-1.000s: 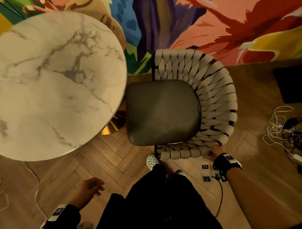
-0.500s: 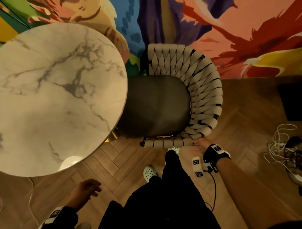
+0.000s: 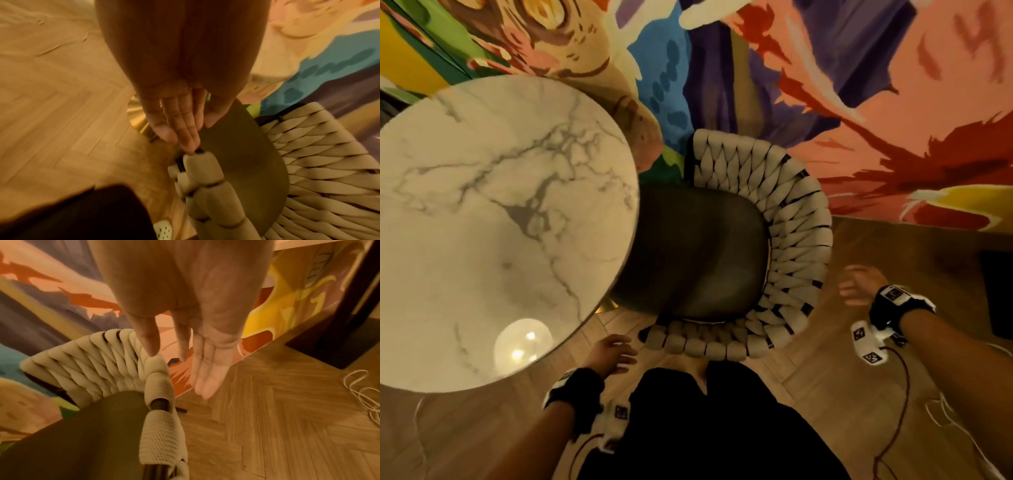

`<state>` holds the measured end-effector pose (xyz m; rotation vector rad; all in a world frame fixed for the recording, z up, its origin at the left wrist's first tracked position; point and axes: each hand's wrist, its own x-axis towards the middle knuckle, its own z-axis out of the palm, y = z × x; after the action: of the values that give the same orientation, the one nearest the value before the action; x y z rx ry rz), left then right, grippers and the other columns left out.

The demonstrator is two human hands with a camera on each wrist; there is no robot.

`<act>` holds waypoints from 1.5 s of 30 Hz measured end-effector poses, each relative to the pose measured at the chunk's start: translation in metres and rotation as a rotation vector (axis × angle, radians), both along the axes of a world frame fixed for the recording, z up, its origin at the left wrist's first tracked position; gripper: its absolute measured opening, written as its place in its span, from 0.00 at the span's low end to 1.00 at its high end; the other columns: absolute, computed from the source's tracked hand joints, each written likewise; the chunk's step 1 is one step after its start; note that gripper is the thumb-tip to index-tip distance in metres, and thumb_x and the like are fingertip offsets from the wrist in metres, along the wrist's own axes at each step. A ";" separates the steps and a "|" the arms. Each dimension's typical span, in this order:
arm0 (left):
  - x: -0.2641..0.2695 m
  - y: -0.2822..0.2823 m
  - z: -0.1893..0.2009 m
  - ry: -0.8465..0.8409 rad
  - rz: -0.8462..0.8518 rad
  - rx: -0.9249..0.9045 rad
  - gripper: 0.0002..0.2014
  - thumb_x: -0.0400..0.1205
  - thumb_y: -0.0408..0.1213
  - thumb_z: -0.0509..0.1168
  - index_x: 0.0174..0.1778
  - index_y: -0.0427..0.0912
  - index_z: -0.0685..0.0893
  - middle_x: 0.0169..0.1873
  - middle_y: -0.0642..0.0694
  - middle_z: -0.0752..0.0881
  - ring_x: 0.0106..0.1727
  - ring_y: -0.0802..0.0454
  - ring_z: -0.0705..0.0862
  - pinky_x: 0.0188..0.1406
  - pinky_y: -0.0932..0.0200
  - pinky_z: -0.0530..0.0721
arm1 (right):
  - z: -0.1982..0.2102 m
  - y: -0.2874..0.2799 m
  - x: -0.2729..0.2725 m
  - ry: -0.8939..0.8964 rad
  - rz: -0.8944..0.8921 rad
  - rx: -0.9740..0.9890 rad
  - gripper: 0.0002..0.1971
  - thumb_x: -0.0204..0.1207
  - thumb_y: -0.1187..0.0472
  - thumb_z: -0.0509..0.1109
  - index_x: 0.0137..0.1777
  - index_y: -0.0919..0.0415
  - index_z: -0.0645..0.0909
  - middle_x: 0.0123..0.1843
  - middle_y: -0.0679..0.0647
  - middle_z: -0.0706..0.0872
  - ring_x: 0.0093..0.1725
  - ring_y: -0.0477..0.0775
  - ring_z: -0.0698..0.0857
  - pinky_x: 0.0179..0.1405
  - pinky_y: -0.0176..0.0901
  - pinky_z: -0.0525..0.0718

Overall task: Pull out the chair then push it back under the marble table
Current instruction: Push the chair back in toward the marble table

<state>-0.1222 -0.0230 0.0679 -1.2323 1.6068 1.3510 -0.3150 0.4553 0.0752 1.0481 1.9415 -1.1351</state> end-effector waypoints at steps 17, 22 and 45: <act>-0.017 0.025 -0.048 -0.178 -0.196 0.046 0.27 0.75 0.30 0.60 0.69 0.55 0.73 0.39 0.41 0.82 0.38 0.45 0.78 0.34 0.56 0.77 | 0.023 -0.068 -0.031 -0.073 -0.053 -0.208 0.20 0.82 0.71 0.58 0.74 0.65 0.68 0.68 0.56 0.75 0.67 0.64 0.77 0.45 0.51 0.85; -0.016 0.018 -0.037 -0.195 -0.292 -0.052 0.24 0.77 0.27 0.55 0.68 0.51 0.73 0.27 0.45 0.76 0.27 0.48 0.73 0.26 0.60 0.73 | -0.009 -0.058 -0.025 -0.056 -0.076 -0.154 0.37 0.78 0.71 0.63 0.82 0.45 0.55 0.78 0.60 0.72 0.71 0.68 0.75 0.64 0.63 0.79; -0.013 0.038 -0.011 -0.068 -0.337 -0.086 0.08 0.82 0.30 0.57 0.49 0.43 0.81 0.27 0.42 0.84 0.15 0.55 0.82 0.10 0.68 0.75 | -0.080 -0.057 0.102 -0.188 -0.065 -0.236 0.07 0.81 0.61 0.63 0.56 0.60 0.78 0.50 0.62 0.86 0.43 0.63 0.85 0.41 0.53 0.81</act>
<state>-0.1352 0.0153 0.0570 -0.9890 1.7463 1.0278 -0.2133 0.3979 -0.0045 1.0547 1.5947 -1.2210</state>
